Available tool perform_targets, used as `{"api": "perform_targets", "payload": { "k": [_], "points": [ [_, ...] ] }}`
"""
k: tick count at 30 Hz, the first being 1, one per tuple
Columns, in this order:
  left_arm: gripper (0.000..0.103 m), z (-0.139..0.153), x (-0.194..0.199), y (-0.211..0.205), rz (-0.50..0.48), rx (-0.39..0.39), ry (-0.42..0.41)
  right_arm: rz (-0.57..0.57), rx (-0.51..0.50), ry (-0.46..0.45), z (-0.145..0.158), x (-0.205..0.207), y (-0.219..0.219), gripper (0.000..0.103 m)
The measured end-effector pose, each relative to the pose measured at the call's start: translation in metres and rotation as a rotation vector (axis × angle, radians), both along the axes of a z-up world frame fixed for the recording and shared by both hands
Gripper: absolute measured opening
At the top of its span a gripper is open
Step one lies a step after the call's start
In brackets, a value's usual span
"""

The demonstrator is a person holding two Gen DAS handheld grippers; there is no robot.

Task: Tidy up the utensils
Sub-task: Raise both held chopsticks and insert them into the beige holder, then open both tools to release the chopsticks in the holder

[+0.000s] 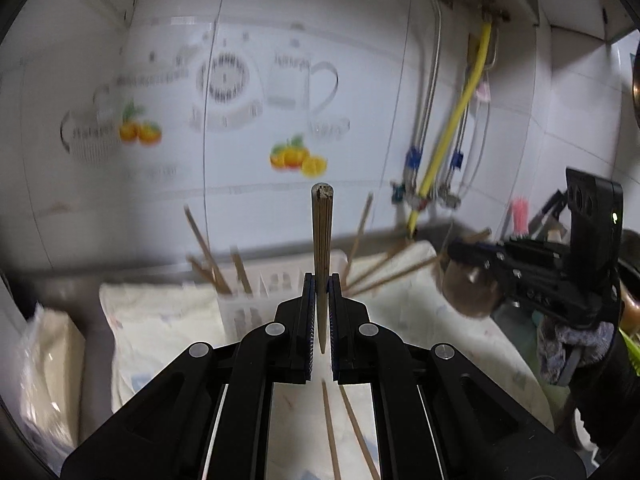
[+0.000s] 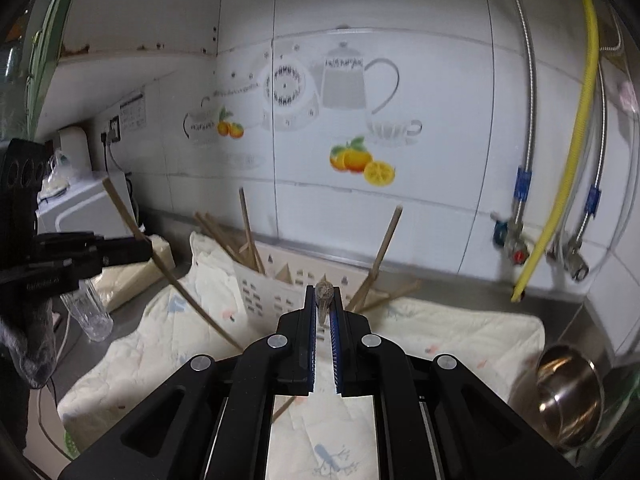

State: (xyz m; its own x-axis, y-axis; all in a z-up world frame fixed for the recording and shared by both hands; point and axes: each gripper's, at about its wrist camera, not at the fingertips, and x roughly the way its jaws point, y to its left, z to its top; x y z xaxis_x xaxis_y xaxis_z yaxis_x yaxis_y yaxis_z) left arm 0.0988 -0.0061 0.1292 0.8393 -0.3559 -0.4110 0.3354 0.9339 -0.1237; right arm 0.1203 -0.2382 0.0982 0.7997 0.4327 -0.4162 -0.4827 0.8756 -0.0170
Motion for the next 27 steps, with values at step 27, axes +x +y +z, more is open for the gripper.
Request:
{"api": "perform_targets", "payload": {
  "k": [27],
  "points": [
    [0.006, -0.022, 0.112, 0.026, 0.184, 0.023, 0.112, -0.004, -0.04, 0.061, 0.007, 0.072, 0.019, 0.006]
  ]
}}
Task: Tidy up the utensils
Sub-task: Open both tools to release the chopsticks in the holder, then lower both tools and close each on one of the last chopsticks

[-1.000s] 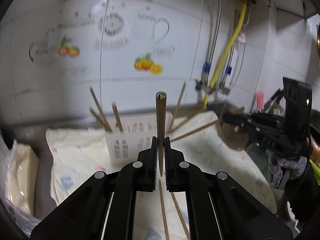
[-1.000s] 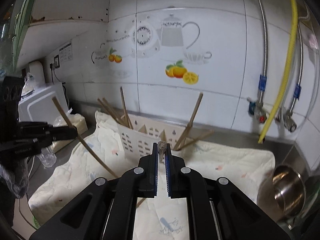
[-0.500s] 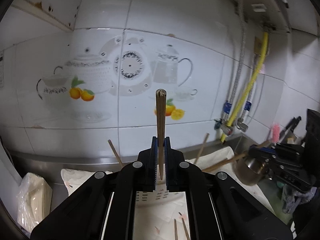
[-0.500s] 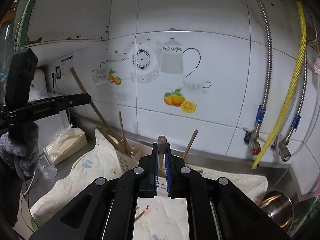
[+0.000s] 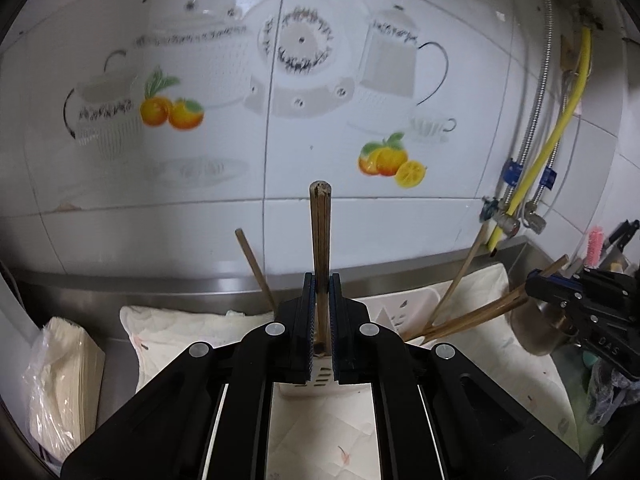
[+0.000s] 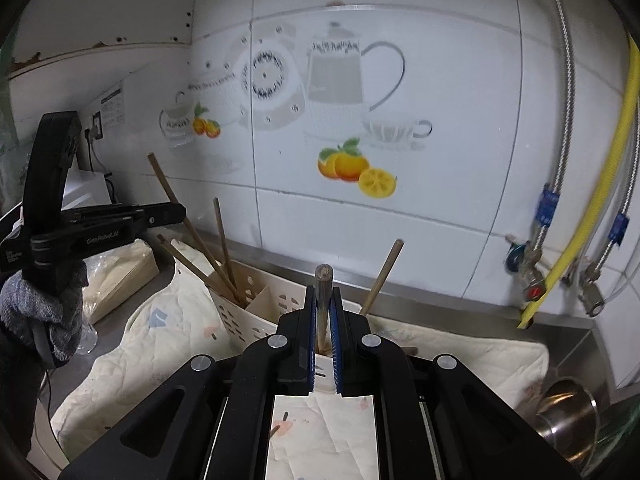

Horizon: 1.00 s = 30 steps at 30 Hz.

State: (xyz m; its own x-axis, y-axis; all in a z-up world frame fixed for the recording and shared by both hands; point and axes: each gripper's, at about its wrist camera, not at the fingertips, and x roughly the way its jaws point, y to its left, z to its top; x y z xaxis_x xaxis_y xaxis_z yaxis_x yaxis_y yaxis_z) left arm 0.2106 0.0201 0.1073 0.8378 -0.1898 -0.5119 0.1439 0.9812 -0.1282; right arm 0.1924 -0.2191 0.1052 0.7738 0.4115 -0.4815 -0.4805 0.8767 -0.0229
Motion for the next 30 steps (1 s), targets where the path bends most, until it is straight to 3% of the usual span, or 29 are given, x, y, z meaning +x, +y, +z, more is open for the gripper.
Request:
{"api": "perform_targets", "payload": {
  "k": [6, 7, 9, 14, 19, 24, 30],
  "points": [
    [0.01, -0.003, -0.001, 0.004, 0.014, -0.007, -0.001, -0.007, 0.019, 0.031, -0.014, 0.015, 0.002, 0.007],
    [0.013, -0.003, -0.001, 0.005, 0.016, -0.01, -0.002, -0.011, 0.024, 0.028, -0.015, 0.015, 0.002, 0.008],
    [0.029, 0.0, -0.004, 0.006, 0.028, -0.01, -0.012, -0.016, 0.028, 0.023, -0.014, 0.014, 0.001, 0.012],
    [0.041, 0.006, -0.02, 0.01, 0.043, -0.01, -0.041, -0.04, 0.046, -0.021, -0.008, 0.004, -0.005, 0.038],
    [0.051, 0.005, -0.048, 0.01, 0.049, 0.009, -0.064, -0.043, 0.056, -0.058, -0.007, -0.023, -0.01, 0.048],
    [0.058, -0.004, -0.079, 0.011, 0.056, 0.005, -0.077, -0.033, 0.044, -0.056, -0.024, -0.054, -0.007, 0.049],
    [0.06, -0.031, -0.117, 0.012, 0.079, 0.039, -0.071, -0.033, 0.028, 0.029, -0.077, -0.092, 0.005, 0.049]
  ]
}}
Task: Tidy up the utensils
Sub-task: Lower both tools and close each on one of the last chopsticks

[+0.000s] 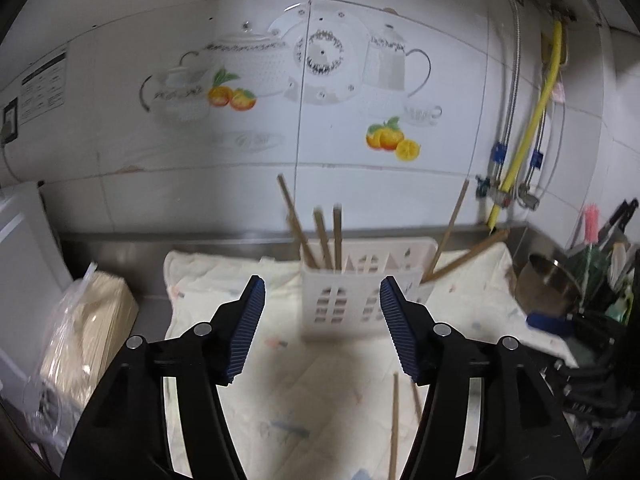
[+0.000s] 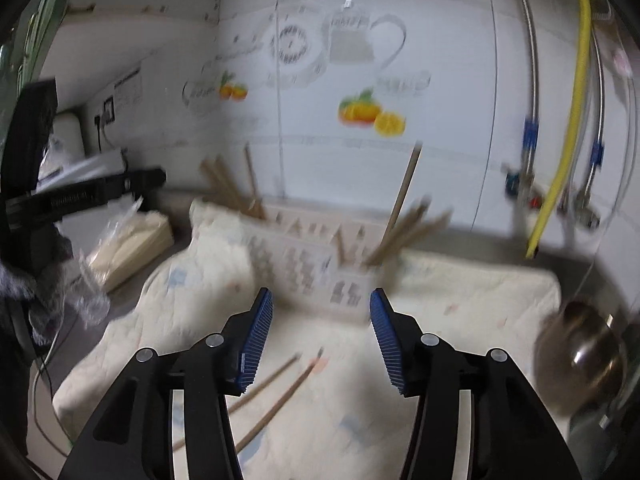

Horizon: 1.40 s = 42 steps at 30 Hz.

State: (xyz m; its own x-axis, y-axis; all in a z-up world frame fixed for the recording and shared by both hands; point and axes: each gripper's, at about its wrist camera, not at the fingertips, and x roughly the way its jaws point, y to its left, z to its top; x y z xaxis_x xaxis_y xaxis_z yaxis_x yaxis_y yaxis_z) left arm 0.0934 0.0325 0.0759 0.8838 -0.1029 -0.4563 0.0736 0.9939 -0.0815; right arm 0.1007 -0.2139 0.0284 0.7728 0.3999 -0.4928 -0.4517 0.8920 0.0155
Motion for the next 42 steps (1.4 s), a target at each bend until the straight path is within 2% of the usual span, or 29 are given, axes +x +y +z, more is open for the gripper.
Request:
{"api": "perform_targets", "payload": {
  "k": [7, 10, 18, 23, 29, 42],
  "points": [
    [0.061, -0.033, -0.03, 0.011, 0.022, 0.003, 0.035, 0.007, 0.004, 0.136, -0.061, -0.036, 0.023, 0.038],
    [0.061, -0.04, -0.038, 0.014, 0.022, -0.007, 0.037, 0.006, 0.03, 0.22, -0.084, -0.048, 0.033, 0.032],
    [0.061, -0.057, -0.056, 0.02, 0.015, -0.037, 0.047, -0.018, 0.035, 0.357, -0.132, -0.064, 0.056, 0.019],
    [0.061, -0.066, -0.064, 0.024, 0.018, -0.06, 0.056, -0.043, 0.027, 0.394, -0.145, -0.065, 0.061, 0.014],
    [0.061, -0.074, -0.066, 0.026, 0.024, -0.076, 0.072, -0.088, 0.043, 0.435, -0.152, -0.06, 0.058, 0.014],
    [0.061, -0.092, -0.068, 0.021, 0.002, -0.089, 0.128, -0.128, 0.023, 0.396, -0.151, -0.063, 0.058, 0.011]
  ]
}}
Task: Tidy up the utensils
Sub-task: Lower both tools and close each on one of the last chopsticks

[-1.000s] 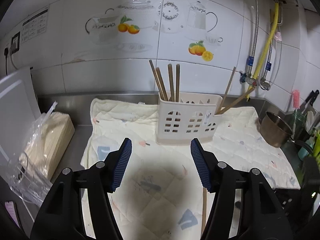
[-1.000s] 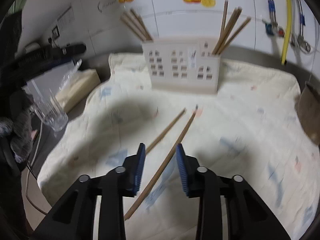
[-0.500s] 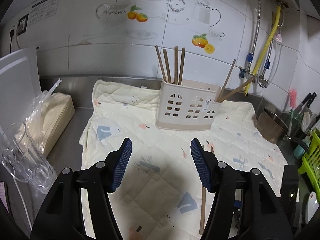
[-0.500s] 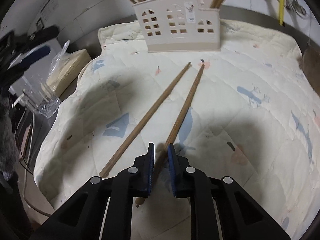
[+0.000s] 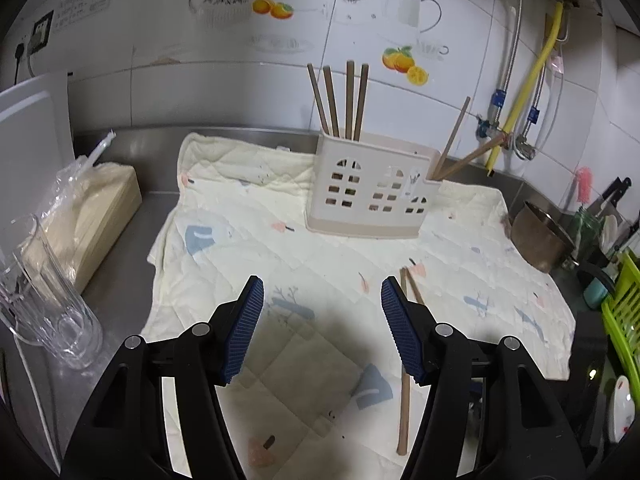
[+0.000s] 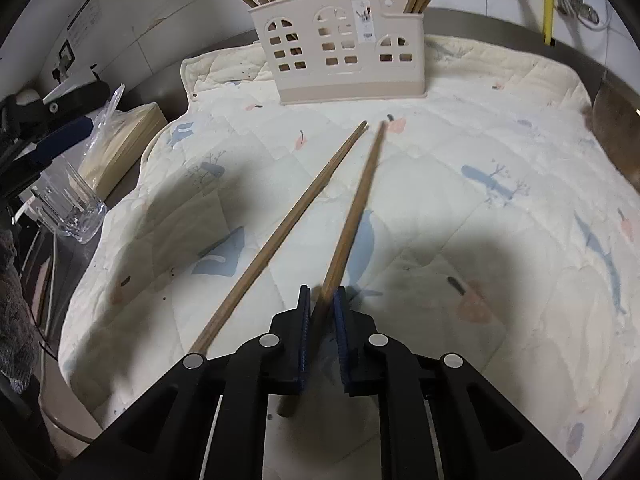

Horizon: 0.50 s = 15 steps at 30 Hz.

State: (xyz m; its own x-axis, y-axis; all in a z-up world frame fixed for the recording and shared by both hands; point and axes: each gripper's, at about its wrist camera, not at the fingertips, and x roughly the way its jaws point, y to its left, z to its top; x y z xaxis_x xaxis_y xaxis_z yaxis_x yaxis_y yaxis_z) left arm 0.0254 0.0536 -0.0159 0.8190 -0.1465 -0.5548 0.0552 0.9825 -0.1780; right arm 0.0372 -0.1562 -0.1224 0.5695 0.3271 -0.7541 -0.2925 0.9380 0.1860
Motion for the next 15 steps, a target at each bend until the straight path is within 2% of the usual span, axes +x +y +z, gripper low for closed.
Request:
{"api": "perform_targets", "payload": {
  "k": [6, 13, 15],
  "points": [
    [0.061, -0.016, -0.004, -0.007, -0.05, -0.034, 0.047, -0.018, -0.029, -0.054, 0.009, -0.003, -0.019, 0.007],
    [0.059, -0.045, -0.014, -0.04, -0.178, -0.05, 0.121, -0.024, -0.059, -0.078, 0.006, -0.005, -0.044, 0.007],
    [0.053, -0.056, -0.015, -0.053, -0.215, -0.038, 0.149, -0.023, -0.057, -0.073, 0.003, -0.005, -0.051, 0.007]
  ]
}}
